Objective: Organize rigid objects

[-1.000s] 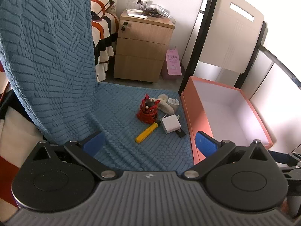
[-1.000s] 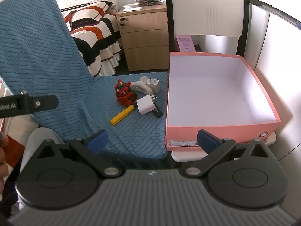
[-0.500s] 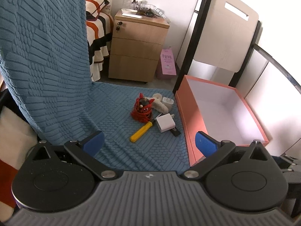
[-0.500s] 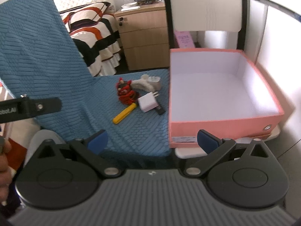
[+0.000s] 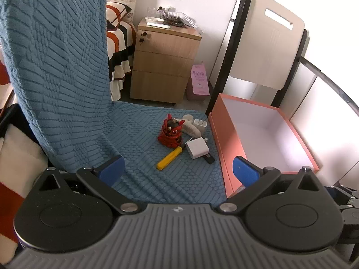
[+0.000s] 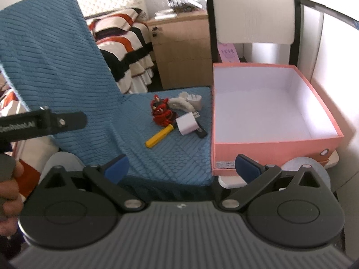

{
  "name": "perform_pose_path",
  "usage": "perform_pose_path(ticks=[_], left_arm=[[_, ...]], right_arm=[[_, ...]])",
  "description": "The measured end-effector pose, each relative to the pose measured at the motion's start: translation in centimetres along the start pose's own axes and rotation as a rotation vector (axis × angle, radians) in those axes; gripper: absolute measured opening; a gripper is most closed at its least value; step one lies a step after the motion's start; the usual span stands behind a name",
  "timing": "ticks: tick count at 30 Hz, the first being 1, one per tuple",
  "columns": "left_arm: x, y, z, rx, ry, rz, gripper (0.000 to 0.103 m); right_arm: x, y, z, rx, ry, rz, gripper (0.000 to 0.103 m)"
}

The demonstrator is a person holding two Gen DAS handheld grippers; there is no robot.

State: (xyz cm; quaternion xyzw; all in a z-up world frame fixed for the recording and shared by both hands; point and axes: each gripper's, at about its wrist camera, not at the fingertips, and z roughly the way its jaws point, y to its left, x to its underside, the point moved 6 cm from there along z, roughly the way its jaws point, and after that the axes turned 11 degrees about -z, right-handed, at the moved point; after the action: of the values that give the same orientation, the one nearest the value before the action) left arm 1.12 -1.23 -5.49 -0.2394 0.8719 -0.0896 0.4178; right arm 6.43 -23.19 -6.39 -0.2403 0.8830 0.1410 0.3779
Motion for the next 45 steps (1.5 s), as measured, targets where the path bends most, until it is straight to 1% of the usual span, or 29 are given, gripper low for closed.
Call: perform_pose_path(ticks=[5, 9, 15, 17, 18, 21, 27, 32, 37, 40, 45], left_arm=[[1.0, 0.4, -0.8, 0.004, -0.009, -0.009, 0.103], [1.6, 0.8, -1.2, 0.02, -0.013, -0.024, 0.103], [1.7, 0.8, -0.6, 0.05, -0.013, -0.043, 0.103], [1.8, 0.9, -0.3, 0.051, -0.015, -0.043, 0.103], [1.8, 1.0, -0.3, 0.055, -0.017, -0.043, 0.103], [2.1, 1.3, 0.4, 0.06, -0.009, -0.037, 0.103], [2.5, 2.2, 2.3, 0.069, 0.012, -0.028, 0.103], [2.6, 3.1, 3.9, 0.067, 0.021, -0.022, 0.103], [2.5, 3.9, 4.7, 0.075, 0.02, -0.042, 0.103], [2.3, 4.2, 5.3, 0.08, 0.021, -0.034, 0.103], [2.0, 4.4, 7.8, 0.079, 0.031, -0.019, 0.103]], right_arm=[[0.7, 0.7, -0.7, -0.029, -0.007, 0.006, 0.103], [1.1, 0.9, -1.1, -0.031, -0.016, 0.006, 0.103], [1.4, 0.7, -1.3, -0.023, -0.064, -0.008, 0.103], [1.7, 0.6, -0.9, -0.023, -0.057, -0.012, 0.103], [1.8, 0.7, -0.7, -0.04, -0.052, -0.011, 0.103], [2.0, 1.1, -0.2, -0.051, -0.053, -0.015, 0.103], [2.3, 1.3, 0.9, -0.029, -0.071, -0.007, 0.103], [2.5, 1.2, 2.0, -0.016, -0.066, -0.01, 0.103], [2.8, 1.3, 2.7, -0.003, -0.07, -0.023, 0.101], [2.9, 1.2, 3.2, -0.006, -0.064, -0.027, 0.1], [2.9, 1.3, 4.8, -0.002, -0.066, -0.047, 0.096]])
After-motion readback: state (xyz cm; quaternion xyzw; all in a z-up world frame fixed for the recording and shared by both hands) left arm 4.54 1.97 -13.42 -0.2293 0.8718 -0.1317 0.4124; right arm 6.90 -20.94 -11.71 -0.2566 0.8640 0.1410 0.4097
